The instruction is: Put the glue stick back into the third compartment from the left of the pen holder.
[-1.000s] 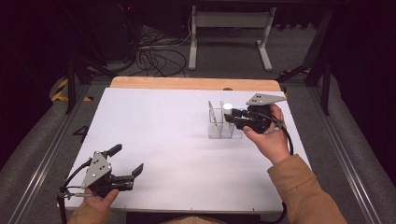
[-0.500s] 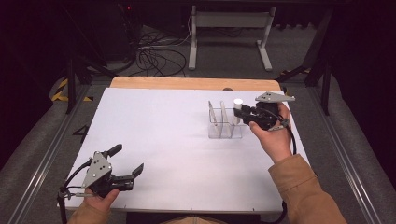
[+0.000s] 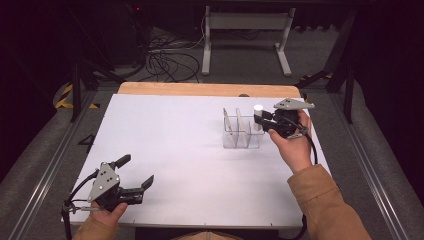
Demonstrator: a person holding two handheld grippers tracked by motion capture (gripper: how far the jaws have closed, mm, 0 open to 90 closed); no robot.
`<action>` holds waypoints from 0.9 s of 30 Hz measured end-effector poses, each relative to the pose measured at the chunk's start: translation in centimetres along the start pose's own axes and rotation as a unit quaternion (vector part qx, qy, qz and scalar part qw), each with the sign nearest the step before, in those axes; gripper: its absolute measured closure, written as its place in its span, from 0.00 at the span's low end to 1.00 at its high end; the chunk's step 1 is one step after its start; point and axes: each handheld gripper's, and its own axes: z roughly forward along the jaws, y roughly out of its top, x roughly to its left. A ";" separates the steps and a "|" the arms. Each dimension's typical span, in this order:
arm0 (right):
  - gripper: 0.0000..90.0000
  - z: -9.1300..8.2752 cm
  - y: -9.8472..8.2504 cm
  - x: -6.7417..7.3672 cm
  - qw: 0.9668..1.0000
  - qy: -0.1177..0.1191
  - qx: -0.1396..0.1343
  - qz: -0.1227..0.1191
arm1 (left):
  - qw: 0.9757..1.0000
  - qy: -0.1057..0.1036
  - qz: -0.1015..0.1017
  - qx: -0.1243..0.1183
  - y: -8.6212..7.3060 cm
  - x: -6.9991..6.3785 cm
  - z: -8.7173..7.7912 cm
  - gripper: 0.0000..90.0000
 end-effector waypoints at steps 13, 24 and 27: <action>0.75 0.3 -0.1 0.0 1.000 -0.007 0.004 -0.001 | 1.000 0.001 0.000 -0.001 0.0 0.0 0.0 0.08; 0.66 0.9 -0.6 0.0 1.000 -0.008 0.001 0.017 | 1.000 0.001 0.003 -0.003 0.0 0.1 0.0 0.08; 0.56 1.0 -0.7 -0.3 1.000 -0.007 -0.006 0.028 | 1.000 0.001 0.003 -0.002 0.0 0.1 0.0 0.08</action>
